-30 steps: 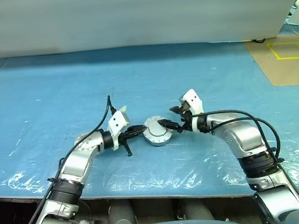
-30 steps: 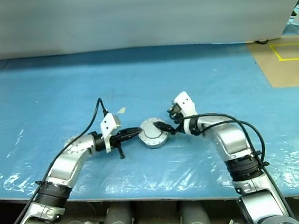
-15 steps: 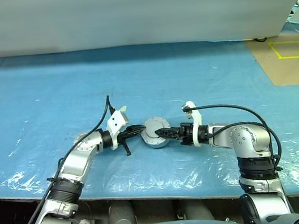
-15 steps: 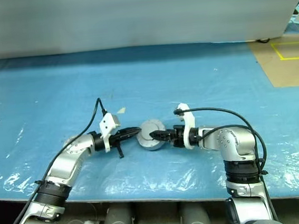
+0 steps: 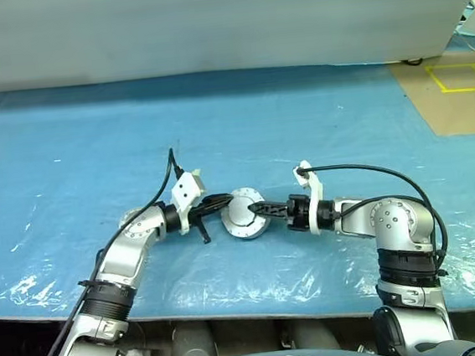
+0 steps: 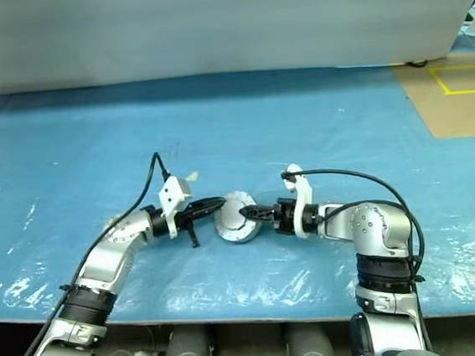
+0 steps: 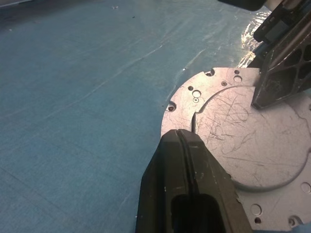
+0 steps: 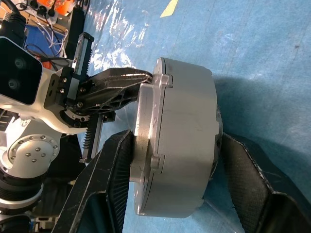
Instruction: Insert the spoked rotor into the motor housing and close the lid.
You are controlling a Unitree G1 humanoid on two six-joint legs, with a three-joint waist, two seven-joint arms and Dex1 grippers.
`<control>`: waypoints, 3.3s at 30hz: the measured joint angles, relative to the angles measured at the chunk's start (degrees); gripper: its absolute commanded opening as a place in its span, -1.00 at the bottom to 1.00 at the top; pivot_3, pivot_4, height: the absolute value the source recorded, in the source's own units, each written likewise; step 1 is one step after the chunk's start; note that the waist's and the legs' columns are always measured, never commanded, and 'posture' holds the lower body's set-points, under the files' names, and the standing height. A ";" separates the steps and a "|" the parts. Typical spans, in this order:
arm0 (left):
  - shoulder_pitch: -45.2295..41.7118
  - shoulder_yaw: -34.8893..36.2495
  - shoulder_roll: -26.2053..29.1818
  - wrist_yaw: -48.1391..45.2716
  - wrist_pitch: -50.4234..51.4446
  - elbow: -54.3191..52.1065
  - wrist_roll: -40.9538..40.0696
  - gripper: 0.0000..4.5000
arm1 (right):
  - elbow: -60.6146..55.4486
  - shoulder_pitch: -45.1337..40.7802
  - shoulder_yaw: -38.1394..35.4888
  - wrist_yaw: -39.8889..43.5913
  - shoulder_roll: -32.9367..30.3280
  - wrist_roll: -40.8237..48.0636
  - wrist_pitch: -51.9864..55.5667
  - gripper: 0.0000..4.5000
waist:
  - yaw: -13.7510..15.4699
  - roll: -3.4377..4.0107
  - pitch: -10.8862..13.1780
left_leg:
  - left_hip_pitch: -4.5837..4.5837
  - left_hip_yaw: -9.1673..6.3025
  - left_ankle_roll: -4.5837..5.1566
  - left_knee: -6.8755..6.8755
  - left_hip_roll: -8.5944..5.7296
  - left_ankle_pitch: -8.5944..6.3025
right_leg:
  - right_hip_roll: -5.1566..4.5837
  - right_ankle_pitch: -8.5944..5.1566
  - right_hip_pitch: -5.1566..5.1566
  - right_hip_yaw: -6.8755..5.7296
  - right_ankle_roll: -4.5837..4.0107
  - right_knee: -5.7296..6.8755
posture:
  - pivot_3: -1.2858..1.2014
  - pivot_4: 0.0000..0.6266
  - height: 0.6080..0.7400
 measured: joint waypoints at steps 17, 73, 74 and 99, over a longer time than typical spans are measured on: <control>-4.02 16.75 -8.93 11.81 11.68 3.56 -16.22 -1.00 | 3.44 -5.63 -10.49 -5.19 10.26 4.15 -4.12 0.09 | 0.06 0.00 0.06 | -0.68 -0.03 -0.01 0.13 -0.08 0.02 | -0.01 0.10 -0.63 -0.03 0.10 0.15 | 0.03 -0.52 1.00; -1.75 24.69 -17.86 23.70 45.71 -4.97 -51.05 0.72 | 6.27 -3.37 -6.77 -15.19 10.13 27.11 -15.49 0.09 | 0.32 -0.02 0.08 | -1.03 -0.75 -0.01 0.82 -0.17 0.02 | -0.01 0.22 -0.47 -0.31 0.31 0.35 | 0.03 -0.52 1.00; -1.76 24.77 -18.02 23.80 46.04 -4.96 -51.49 0.57 | 6.28 -3.29 -6.71 -15.21 10.05 27.11 -15.56 0.09 | 0.34 -0.02 0.08 | -1.04 -0.76 -0.01 0.85 -0.17 0.02 | -0.01 0.22 -0.47 -0.31 0.32 0.35 | 0.03 -0.52 1.00; -4.54 30.18 -23.59 31.11 45.47 -2.11 -62.30 0.13 | 7.75 -7.12 -7.19 -15.50 10.03 32.51 -25.56 0.99 | 0.30 -0.05 0.09 | -1.09 -0.83 -0.01 0.94 -0.19 0.02 | -0.01 0.25 -0.46 -0.30 0.37 0.39 | 0.03 -0.52 1.00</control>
